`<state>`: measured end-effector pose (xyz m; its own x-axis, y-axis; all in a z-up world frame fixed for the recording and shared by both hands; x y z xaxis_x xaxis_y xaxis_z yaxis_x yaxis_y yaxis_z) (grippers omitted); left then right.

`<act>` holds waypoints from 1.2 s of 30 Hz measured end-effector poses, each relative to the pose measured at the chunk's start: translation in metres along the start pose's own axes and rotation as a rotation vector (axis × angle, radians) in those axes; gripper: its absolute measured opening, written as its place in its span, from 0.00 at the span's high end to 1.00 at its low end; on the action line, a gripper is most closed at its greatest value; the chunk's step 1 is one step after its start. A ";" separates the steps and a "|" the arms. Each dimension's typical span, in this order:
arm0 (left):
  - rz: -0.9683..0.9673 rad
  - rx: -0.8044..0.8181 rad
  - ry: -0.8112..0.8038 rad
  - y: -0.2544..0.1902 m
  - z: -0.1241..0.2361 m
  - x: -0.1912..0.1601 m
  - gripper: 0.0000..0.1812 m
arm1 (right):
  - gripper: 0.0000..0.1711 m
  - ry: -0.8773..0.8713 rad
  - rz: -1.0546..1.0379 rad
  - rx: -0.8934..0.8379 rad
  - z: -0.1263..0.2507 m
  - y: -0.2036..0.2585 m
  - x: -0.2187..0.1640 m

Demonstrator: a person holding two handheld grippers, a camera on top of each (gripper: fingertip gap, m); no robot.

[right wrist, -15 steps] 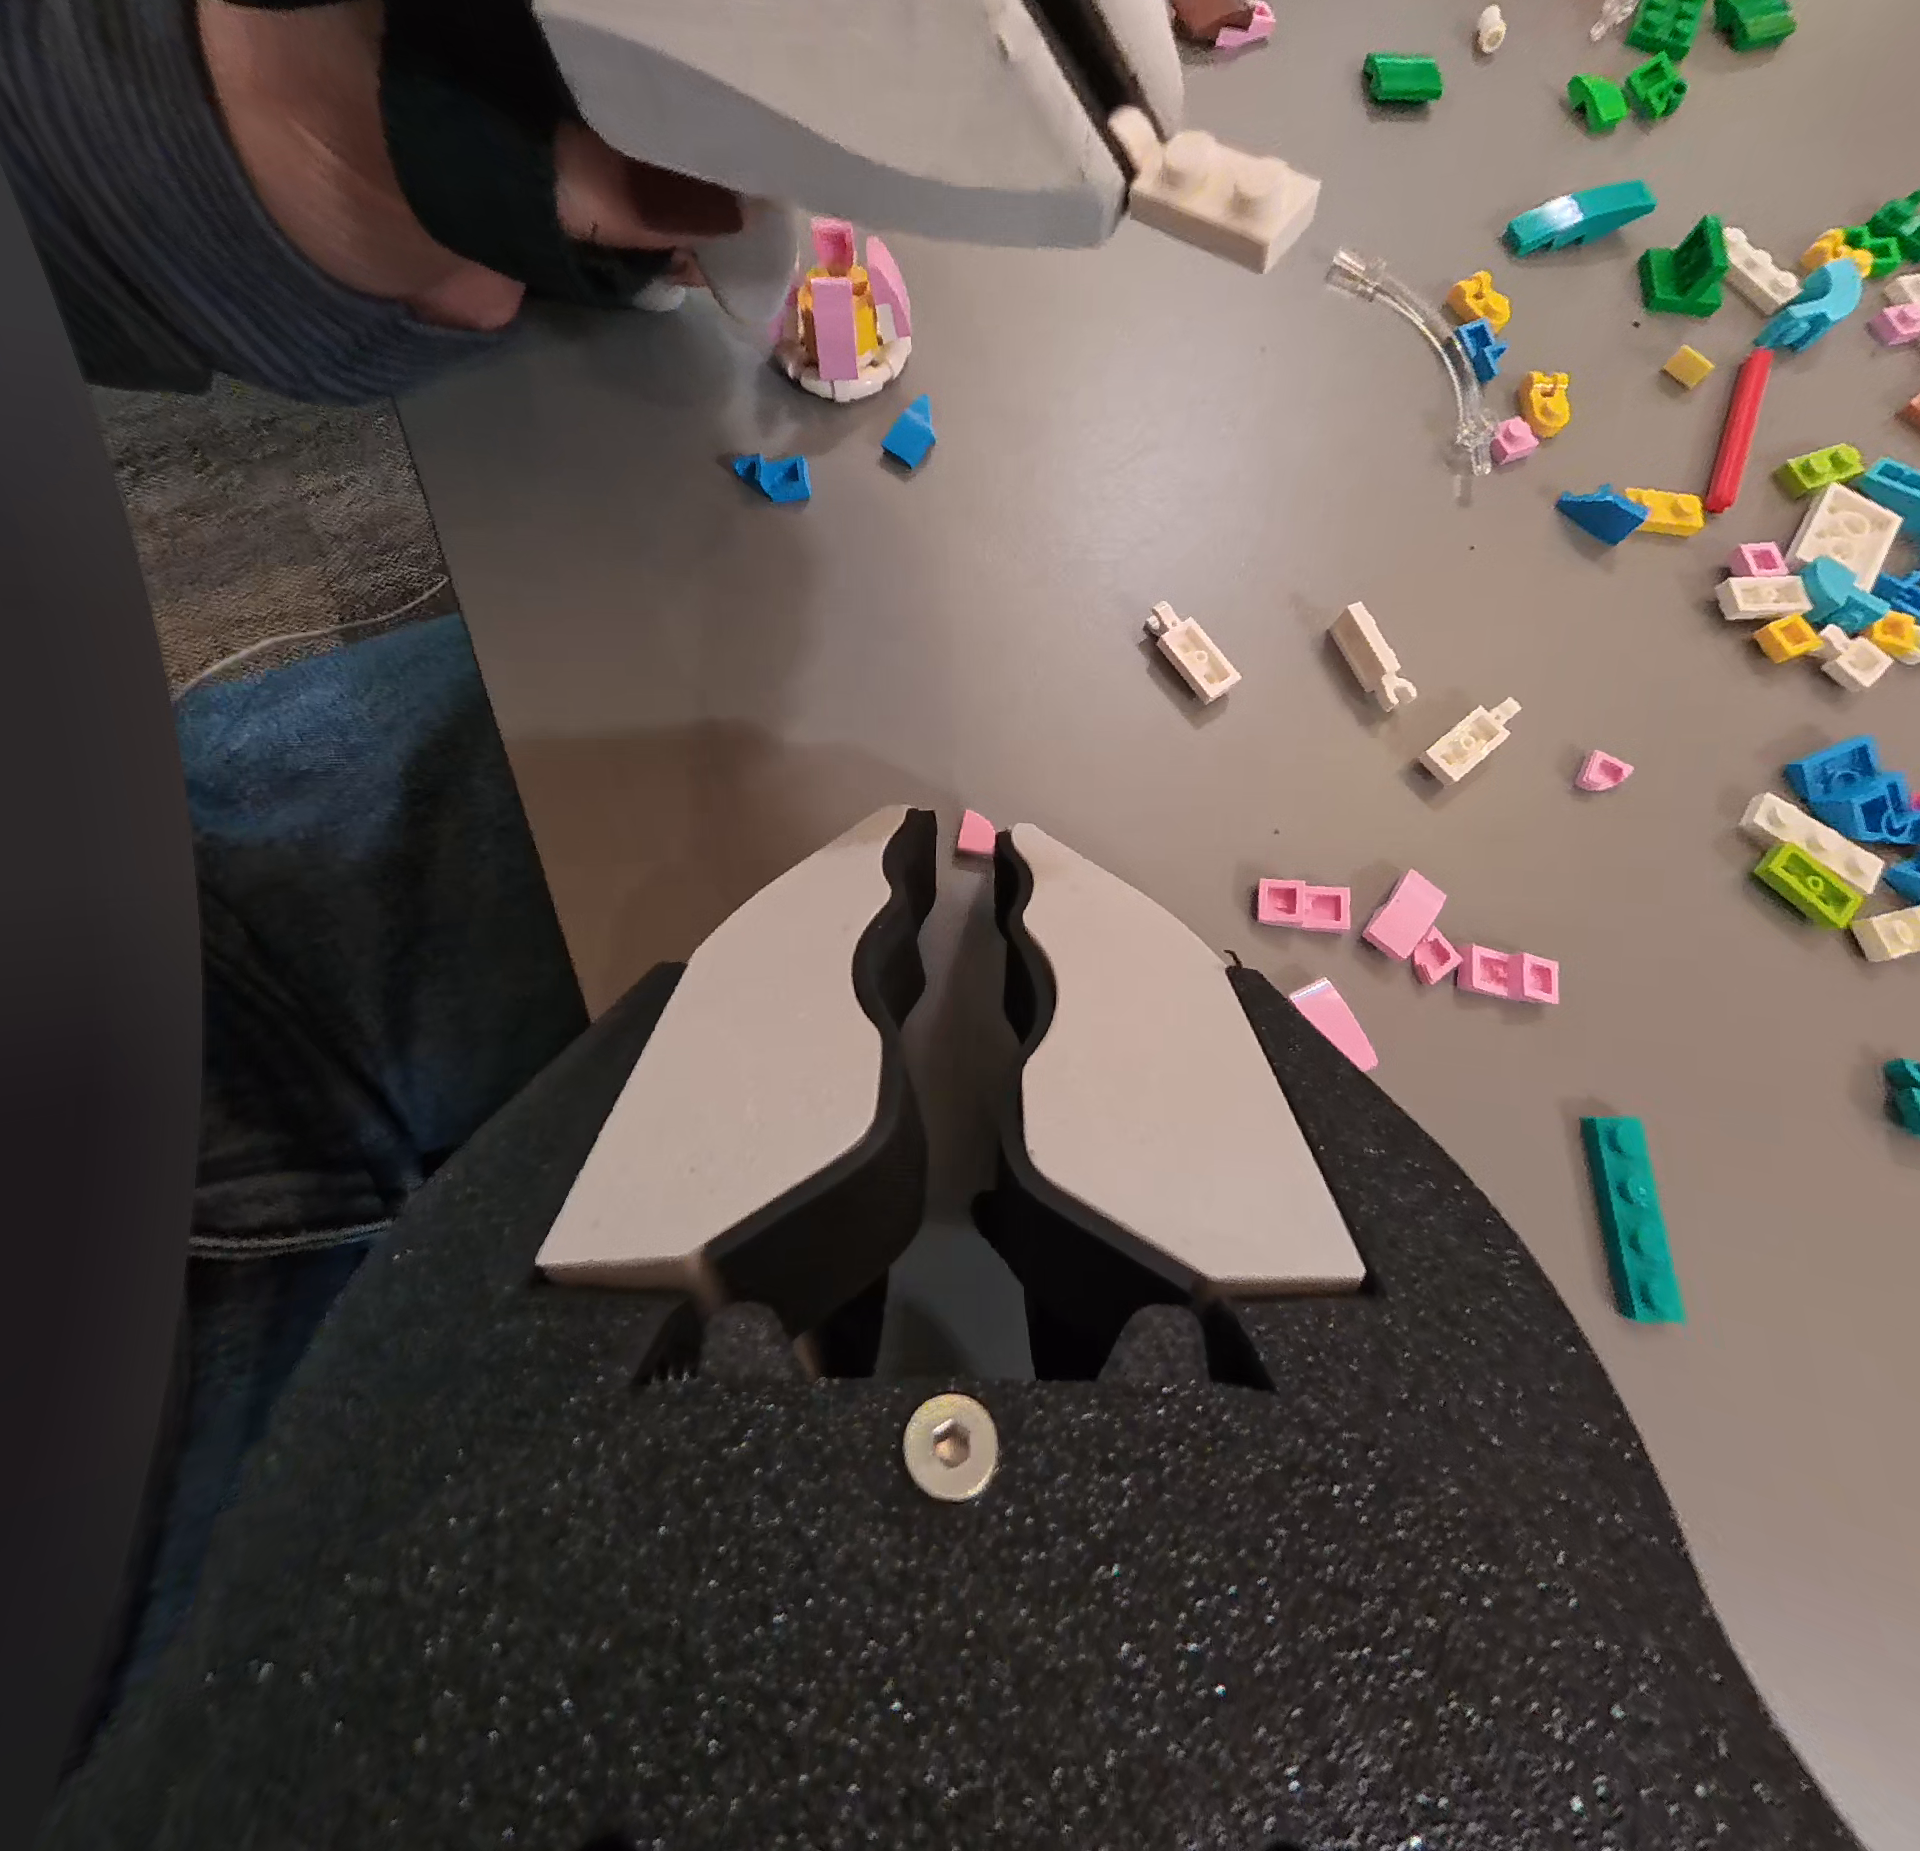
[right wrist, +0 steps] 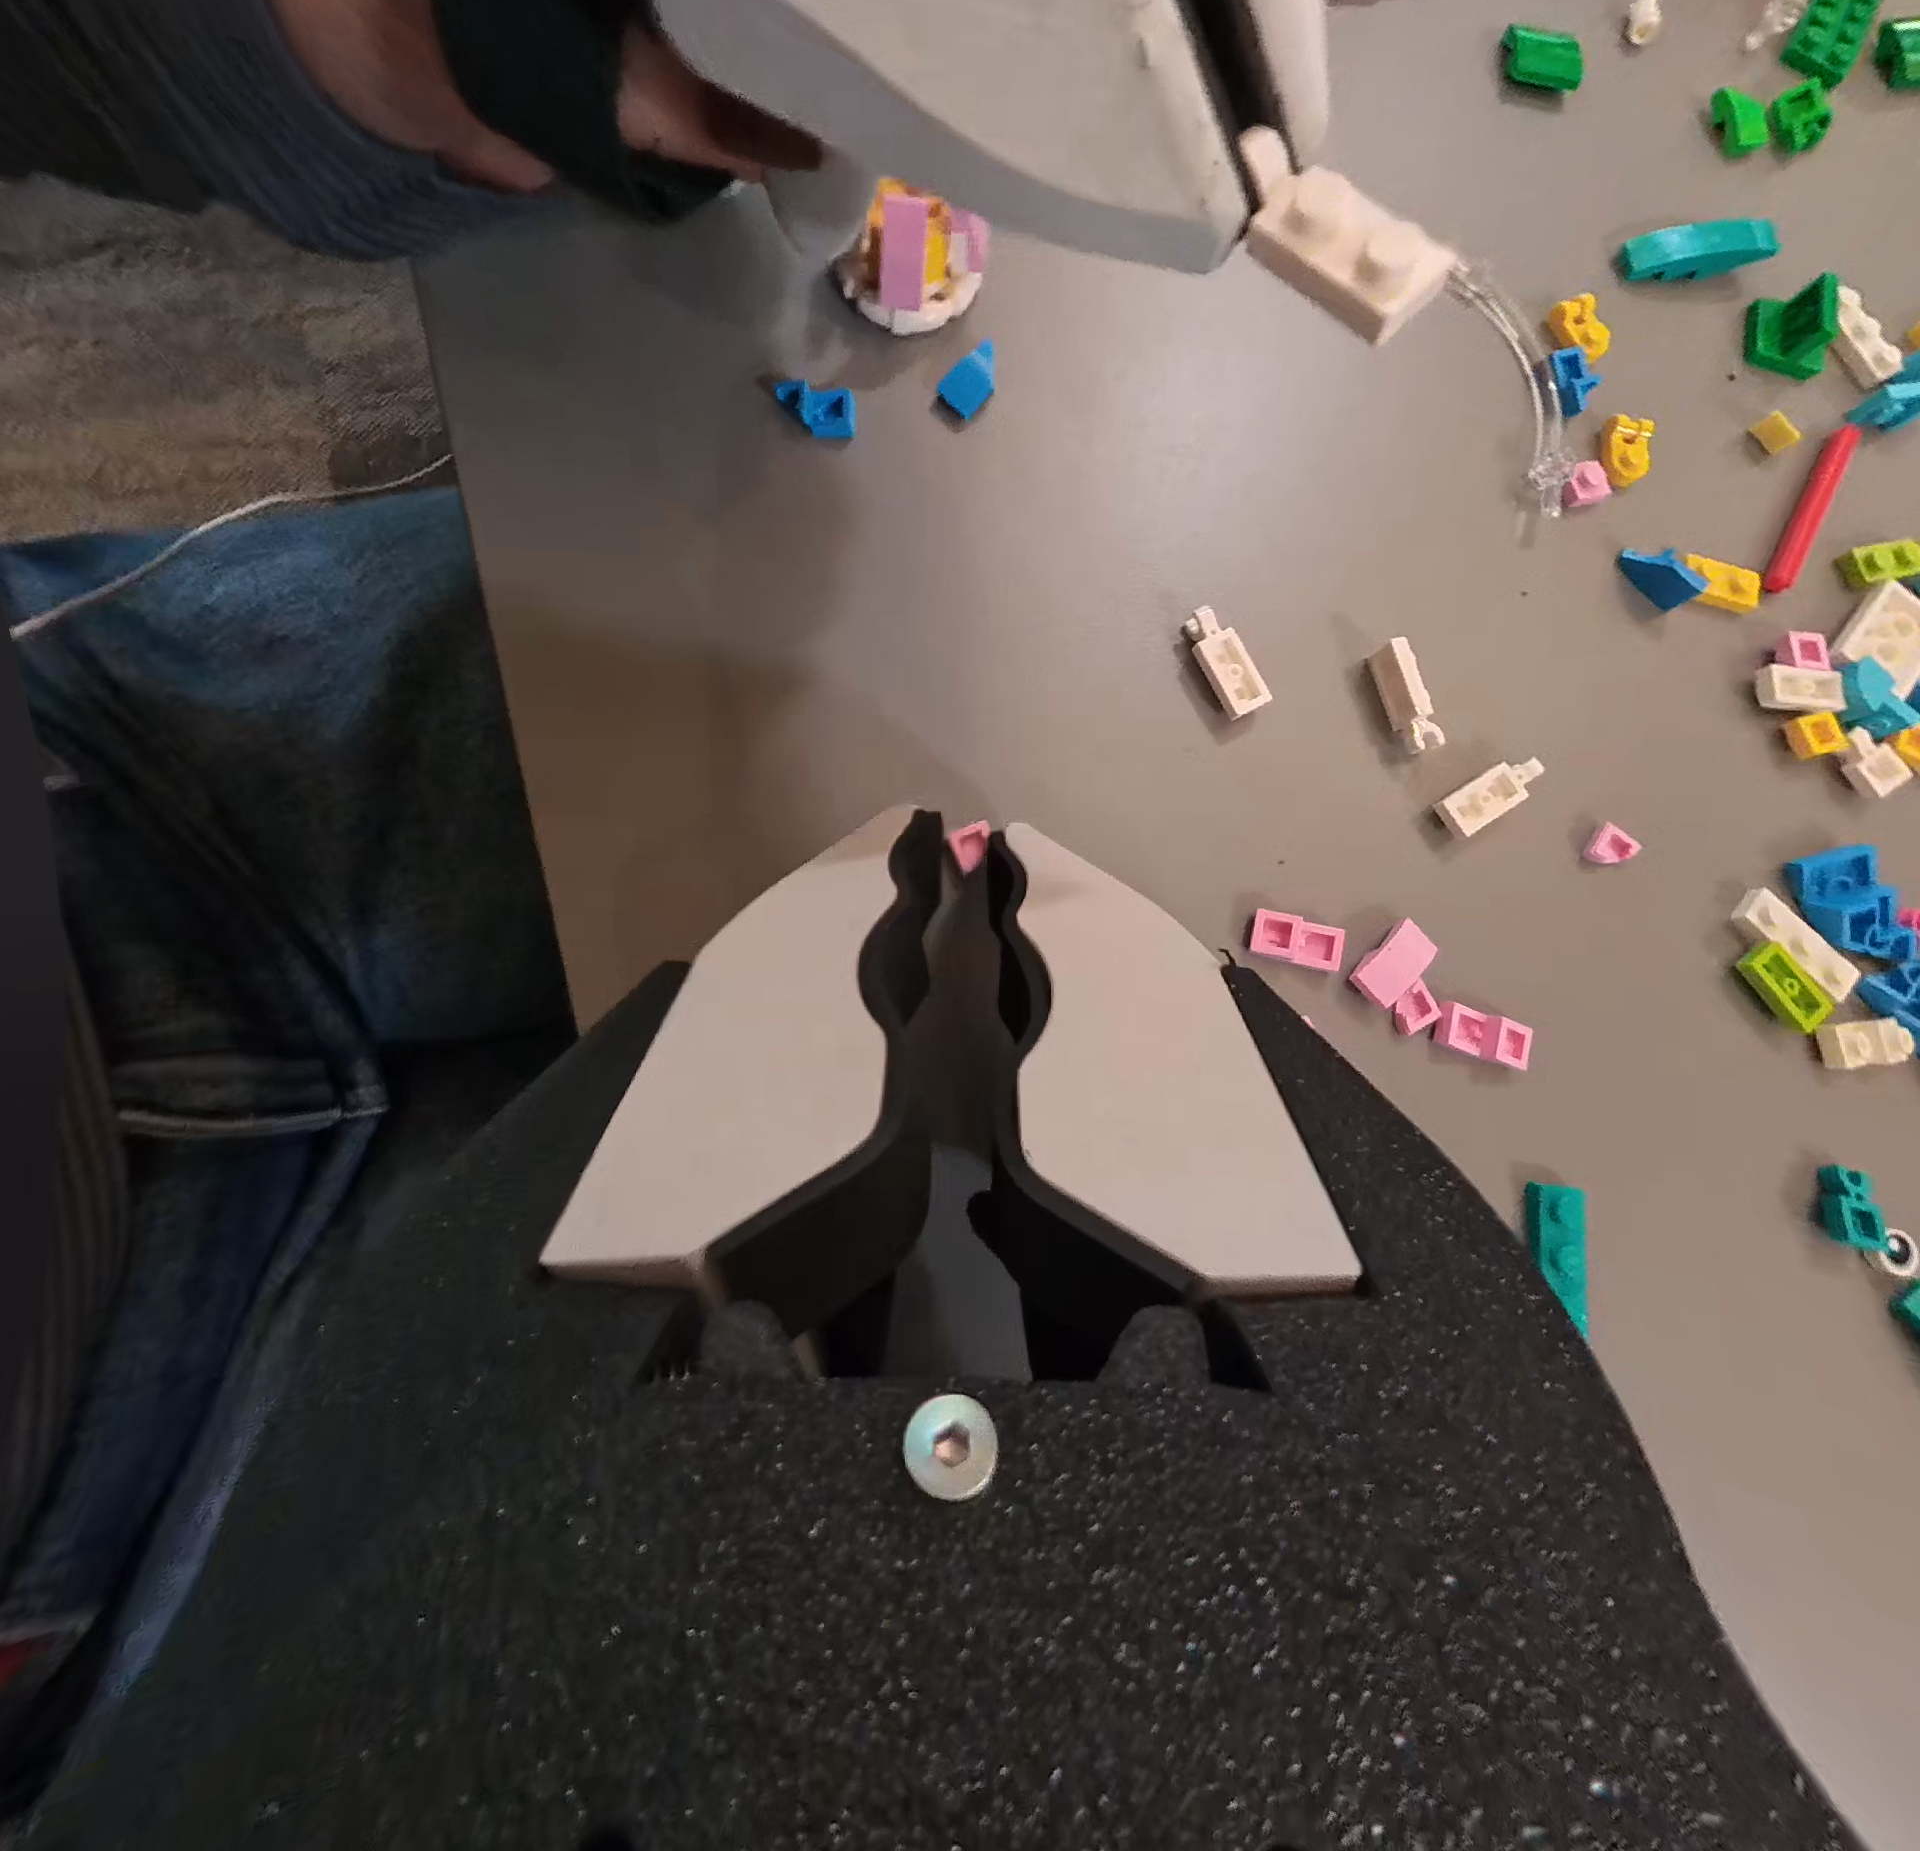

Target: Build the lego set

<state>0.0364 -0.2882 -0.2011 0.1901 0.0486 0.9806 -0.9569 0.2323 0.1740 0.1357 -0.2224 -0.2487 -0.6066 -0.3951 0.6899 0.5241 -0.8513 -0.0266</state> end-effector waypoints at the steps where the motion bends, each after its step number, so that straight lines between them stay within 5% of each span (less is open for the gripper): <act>1: 0.000 0.000 -0.001 0.000 0.000 0.000 0.99 | 0.93 0.003 0.020 0.005 0.002 0.000 -0.002; 36: -0.026 -0.006 0.011 -0.003 -0.001 -0.001 0.99 | 0.99 0.002 0.052 -0.060 0.003 -0.002 -0.003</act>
<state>0.0390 -0.2878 -0.2024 0.2177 0.0534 0.9745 -0.9502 0.2398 0.1992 0.1381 -0.2192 -0.2486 -0.5808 -0.4399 0.6849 0.5183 -0.8487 -0.1055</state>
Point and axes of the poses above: each gripper's, where its closed fingertips meet, z back along the fingers, x out of its top, y = z × x across the jaws, the point moved 6 cm from there along z, back along the fingers, and after that the axes turned 6 degrees about x, right-handed, at the moved point
